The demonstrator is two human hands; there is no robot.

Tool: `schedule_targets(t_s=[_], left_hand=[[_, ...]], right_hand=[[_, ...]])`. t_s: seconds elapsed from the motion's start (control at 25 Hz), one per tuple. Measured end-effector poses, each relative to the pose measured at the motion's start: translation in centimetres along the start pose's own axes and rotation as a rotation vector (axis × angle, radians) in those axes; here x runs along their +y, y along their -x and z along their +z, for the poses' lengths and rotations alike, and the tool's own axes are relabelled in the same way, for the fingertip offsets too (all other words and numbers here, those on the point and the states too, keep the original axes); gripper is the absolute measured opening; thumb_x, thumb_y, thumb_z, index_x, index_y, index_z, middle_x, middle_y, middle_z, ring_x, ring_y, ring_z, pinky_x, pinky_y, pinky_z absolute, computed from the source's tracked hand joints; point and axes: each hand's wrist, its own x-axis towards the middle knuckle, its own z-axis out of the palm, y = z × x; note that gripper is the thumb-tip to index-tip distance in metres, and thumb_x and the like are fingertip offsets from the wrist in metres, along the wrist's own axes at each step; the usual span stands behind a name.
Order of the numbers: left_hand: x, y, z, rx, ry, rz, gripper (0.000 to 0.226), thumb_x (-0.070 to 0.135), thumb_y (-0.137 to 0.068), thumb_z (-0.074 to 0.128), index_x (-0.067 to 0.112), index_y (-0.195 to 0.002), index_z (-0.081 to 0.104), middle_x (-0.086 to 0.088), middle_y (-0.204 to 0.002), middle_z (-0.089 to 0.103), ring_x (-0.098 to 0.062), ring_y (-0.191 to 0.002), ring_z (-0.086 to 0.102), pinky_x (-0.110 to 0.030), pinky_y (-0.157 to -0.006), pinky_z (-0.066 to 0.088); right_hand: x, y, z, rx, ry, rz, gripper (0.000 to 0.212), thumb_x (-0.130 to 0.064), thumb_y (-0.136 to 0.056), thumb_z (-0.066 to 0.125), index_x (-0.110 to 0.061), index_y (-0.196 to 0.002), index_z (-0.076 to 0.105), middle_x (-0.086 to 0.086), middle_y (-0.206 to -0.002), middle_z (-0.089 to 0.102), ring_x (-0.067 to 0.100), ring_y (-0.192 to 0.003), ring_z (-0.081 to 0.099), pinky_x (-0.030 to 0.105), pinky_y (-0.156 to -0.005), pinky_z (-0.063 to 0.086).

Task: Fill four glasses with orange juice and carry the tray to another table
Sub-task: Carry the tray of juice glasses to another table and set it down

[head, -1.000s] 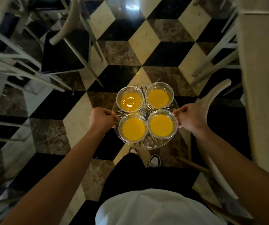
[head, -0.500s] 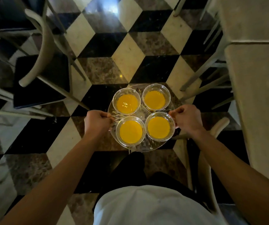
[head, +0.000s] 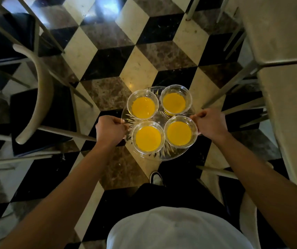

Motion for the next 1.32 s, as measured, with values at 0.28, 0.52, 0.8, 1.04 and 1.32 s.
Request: schedule_targets(t_s=[0.28, 0.52, 0.8, 1.04, 1.32], left_hand=[[7.0, -7.1, 1.9, 0.000, -0.045, 0.009, 0.015, 0.011, -0.088, 0.081, 0.020, -0.078, 0.073, -0.009, -0.075, 0.078, -0.027, -0.074, 0.079, -0.046, -0.073, 0.067], [12.9, -13.5, 3.6, 0.021, -0.015, 0.006, 0.018, 0.009, -0.085, 0.082, 0.017, -0.071, 0.075, -0.010, -0.068, 0.078, -0.029, -0.069, 0.079, -0.053, -0.075, 0.067], [19.8, -21.0, 6.0, -0.004, -0.037, 0.028, 0.017, 0.008, -0.084, 0.084, 0.018, -0.072, 0.076, -0.011, -0.076, 0.079, -0.023, -0.067, 0.078, -0.038, -0.066, 0.067], [25.4, -27.1, 7.4, -0.039, -0.039, 0.049, 0.010, 0.009, -0.082, 0.086, 0.013, -0.077, 0.078, -0.009, -0.079, 0.079, -0.023, -0.071, 0.080, -0.046, -0.073, 0.068], [33.0, -34.5, 8.3, -0.087, -0.074, 0.120, 0.006, 0.008, -0.086, 0.083, 0.012, -0.086, 0.079, -0.007, -0.083, 0.079, -0.020, -0.076, 0.079, -0.043, -0.074, 0.068]], right_hand=[[-3.8, -9.6, -1.4, -0.013, -0.014, 0.022, 0.022, -0.023, -0.095, 0.073, -0.020, -0.073, 0.070, -0.004, -0.063, 0.070, -0.010, -0.043, 0.061, 0.007, -0.036, 0.041], [-8.0, -17.6, -3.3, -0.006, -0.006, 0.003, 0.019, -0.027, -0.094, 0.074, -0.015, -0.079, 0.076, -0.001, -0.066, 0.074, 0.004, -0.052, 0.070, 0.028, -0.057, 0.064], [-12.6, -25.9, -6.3, 0.026, 0.008, -0.070, 0.024, -0.027, -0.093, 0.076, -0.019, -0.072, 0.071, -0.002, -0.061, 0.069, 0.004, -0.048, 0.067, 0.013, -0.041, 0.052], [-15.4, -32.5, -7.8, 0.034, -0.017, -0.045, 0.021, -0.024, -0.095, 0.075, -0.008, -0.082, 0.076, -0.001, -0.062, 0.069, 0.000, -0.040, 0.062, 0.005, -0.037, 0.040], [-19.3, -40.1, -9.0, 0.100, -0.070, 0.028, 0.019, -0.027, -0.092, 0.078, -0.009, -0.086, 0.078, 0.003, -0.065, 0.073, 0.004, -0.049, 0.070, 0.011, -0.040, 0.048]])
